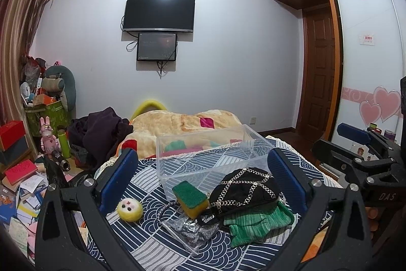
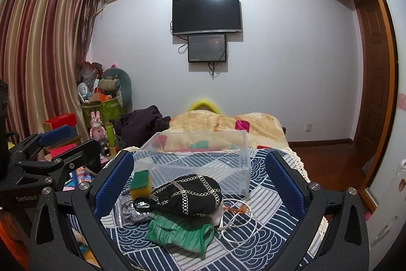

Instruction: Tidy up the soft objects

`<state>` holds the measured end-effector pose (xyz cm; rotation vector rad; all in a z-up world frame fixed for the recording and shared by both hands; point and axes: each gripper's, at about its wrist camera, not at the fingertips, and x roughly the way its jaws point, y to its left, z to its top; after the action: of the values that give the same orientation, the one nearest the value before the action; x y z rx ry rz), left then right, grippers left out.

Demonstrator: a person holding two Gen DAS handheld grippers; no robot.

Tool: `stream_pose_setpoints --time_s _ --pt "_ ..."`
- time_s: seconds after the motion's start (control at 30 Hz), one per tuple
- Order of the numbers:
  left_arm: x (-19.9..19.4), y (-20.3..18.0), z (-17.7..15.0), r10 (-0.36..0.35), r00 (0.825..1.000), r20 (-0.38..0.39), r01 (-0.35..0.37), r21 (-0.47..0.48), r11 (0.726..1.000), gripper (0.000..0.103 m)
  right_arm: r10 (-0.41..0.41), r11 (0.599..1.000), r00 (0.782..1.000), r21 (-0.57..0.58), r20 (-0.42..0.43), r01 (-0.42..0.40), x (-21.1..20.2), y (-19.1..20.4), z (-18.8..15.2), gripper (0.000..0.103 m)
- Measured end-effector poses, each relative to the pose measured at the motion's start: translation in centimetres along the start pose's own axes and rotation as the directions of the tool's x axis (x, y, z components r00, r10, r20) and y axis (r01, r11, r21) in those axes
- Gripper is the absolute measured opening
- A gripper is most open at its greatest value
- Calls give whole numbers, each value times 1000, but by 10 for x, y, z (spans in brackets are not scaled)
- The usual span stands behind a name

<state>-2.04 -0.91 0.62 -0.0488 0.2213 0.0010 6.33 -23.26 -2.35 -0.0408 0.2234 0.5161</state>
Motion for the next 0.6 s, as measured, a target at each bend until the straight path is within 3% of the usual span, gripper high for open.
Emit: stream_pose_setpoints --time_s 0.33,0.5,0.57,0.6 --pt "2 2 -2 4 1000 -1 -4 12 1000 103 -6 1000 1000 4 1 6 3 0 -1 103" --pt "16 17 -7 52 998 -44 -52 -7 999 103 -34 999 999 -16 -12 34 13 0 -7 103" --pt "24 29 -10 63 996 -66 -66 -34 997 101 -26 1000 999 -13 -34 26 20 -1 -10 103" --pt "27 36 -12 66 995 -81 -70 -50 996 92 -22 1000 999 -11 -49 21 23 -2 -12 103"
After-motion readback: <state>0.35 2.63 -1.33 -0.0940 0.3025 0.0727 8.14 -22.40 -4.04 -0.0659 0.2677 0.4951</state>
